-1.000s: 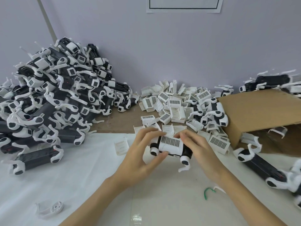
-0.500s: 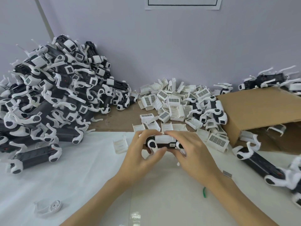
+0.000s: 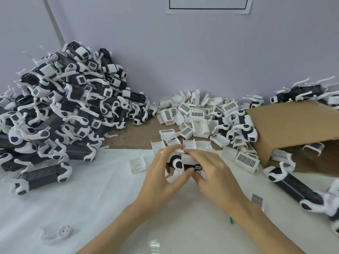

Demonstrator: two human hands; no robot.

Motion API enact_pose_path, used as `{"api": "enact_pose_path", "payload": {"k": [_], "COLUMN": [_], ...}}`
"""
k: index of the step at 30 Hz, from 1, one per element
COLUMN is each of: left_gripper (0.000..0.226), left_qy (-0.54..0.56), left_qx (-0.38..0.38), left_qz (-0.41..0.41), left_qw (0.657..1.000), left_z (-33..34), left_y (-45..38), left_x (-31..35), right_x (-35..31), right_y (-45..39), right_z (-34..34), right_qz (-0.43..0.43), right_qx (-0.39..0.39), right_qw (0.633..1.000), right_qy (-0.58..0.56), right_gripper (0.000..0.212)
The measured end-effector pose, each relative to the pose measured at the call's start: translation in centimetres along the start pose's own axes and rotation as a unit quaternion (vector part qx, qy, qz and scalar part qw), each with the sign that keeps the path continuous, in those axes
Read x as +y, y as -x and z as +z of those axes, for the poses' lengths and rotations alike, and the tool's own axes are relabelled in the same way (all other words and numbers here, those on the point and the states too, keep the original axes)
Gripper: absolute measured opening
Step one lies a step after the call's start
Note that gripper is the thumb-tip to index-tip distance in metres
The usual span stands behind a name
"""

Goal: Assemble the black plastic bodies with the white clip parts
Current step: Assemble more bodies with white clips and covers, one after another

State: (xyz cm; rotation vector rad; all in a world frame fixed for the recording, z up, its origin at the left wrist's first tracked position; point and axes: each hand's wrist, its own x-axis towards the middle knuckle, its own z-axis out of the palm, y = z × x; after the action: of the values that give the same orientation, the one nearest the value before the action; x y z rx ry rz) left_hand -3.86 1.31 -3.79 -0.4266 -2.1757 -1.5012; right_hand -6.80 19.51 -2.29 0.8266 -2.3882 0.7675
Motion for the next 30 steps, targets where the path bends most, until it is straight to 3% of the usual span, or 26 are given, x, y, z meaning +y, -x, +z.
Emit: {"api": "enact_pose_path", "payload": {"k": [2, 6, 8, 10, 14, 17, 22, 26, 30], "left_gripper": [0.066, 0.041, 0.035, 0.04, 0.05, 0.047, 0.054, 0.054, 0.021], "left_qy": [0.067, 0.125, 0.141, 0.081, -0.046, -0.066, 0.001, 0.018, 0.007], "left_qx": [0.016, 0.013, -0.034, -0.086, -0.153, -0.112, -0.105, -0.144, -0.064], "left_qz": [-0.037, -0.117, -0.086, -0.011, 0.051, 0.032, -0.1, -0.082, -0.019], "left_qw": [0.997, 0.985, 0.986, 0.993, 0.986, 0.991, 0.989, 0.986, 0.998], "left_z": [0.2, -0.2, -1.1, -2.2, -3.1, -3.2, -2.3, -2.4, -2.0], "left_y": [-0.1, -0.5, -0.7, -1.0, -1.4, -1.3, -0.9, -0.9, -1.2], "left_x": [0.4, 0.8, 0.8, 0.5, -0.4, -1.1, -1.7, -2.0, -1.4], "right_x": [0.3, 0.8, 1.3, 1.9, 2.4, 2.4, 1.6, 1.4, 1.4], "right_y": [-0.2, -0.3, -0.4, -0.5, -0.3, -0.3, 0.5, 0.6, 0.0], "right_z": [-0.3, -0.7, -1.2, -1.5, -1.3, -1.2, 0.6, 1.0, 0.5], "right_qz": [0.004, 0.023, 0.061, 0.076, 0.033, 0.004, 0.016, 0.012, 0.059], "right_qx": [0.017, 0.007, -0.05, -0.09, -0.092, -0.064, -0.087, -0.065, -0.028], "right_qw": [1.0, 0.999, 0.986, 0.972, 0.99, 0.998, 0.995, 0.997, 0.993], "right_qy": [-0.005, -0.044, -0.146, -0.205, -0.102, -0.009, -0.043, -0.05, -0.1], "right_gripper": [0.055, 0.053, 0.051, 0.047, 0.033, 0.038, 0.038, 0.037, 0.035]}}
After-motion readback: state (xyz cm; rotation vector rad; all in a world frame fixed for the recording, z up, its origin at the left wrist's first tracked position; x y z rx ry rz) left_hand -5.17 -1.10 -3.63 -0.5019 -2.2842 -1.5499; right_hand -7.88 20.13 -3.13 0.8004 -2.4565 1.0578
